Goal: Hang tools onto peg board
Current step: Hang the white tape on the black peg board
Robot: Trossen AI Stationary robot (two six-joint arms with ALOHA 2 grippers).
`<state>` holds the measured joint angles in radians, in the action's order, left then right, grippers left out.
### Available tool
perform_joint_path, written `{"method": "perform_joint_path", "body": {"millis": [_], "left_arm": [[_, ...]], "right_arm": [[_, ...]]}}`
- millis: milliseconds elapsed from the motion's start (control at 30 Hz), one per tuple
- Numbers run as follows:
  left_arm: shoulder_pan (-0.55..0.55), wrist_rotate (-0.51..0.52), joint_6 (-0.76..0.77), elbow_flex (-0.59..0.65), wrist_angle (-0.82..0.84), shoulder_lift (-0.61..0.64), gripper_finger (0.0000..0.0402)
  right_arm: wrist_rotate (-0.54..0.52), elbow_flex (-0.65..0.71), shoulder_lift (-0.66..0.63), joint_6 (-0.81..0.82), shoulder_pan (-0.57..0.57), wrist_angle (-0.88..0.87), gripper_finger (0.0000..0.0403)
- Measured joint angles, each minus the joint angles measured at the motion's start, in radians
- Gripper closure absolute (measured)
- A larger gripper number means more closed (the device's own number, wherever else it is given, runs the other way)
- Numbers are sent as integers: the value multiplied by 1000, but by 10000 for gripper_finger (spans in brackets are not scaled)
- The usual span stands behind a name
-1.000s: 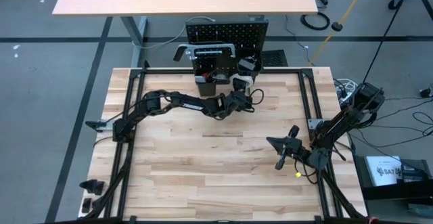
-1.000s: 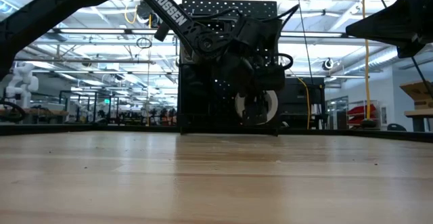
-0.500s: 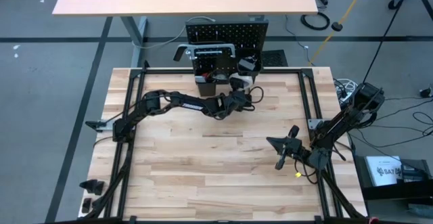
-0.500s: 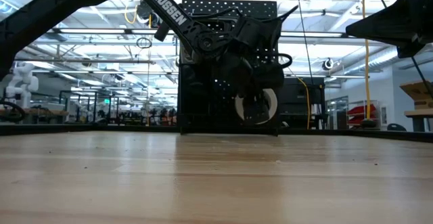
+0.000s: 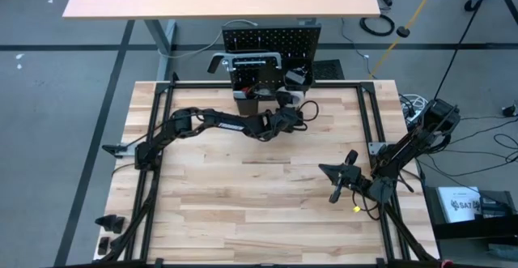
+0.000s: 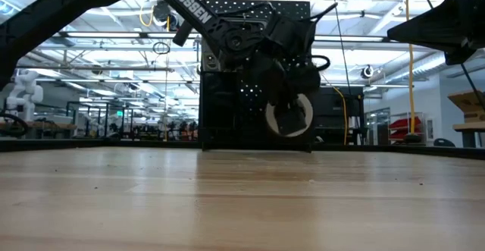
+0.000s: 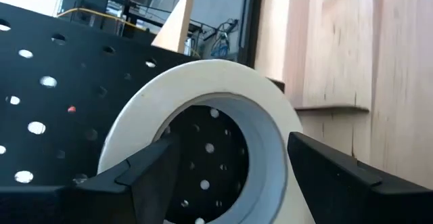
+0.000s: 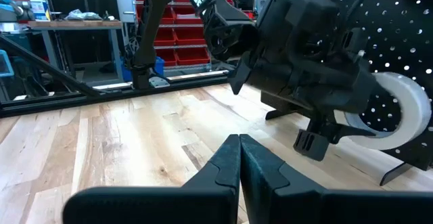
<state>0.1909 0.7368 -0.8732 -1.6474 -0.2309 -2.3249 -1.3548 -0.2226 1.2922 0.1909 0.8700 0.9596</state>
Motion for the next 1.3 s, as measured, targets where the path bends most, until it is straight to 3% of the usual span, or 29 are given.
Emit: {"method": "perform_joint_path", "body": {"millis": [567,1300], "left_arm": [[16,-22,79,-54,125,2,123],[11,-48,136,-54,119,2,123]], "right_arm": [[21,0,0,7,0,0,403],[22,0,0,7,0,0,403]]}}
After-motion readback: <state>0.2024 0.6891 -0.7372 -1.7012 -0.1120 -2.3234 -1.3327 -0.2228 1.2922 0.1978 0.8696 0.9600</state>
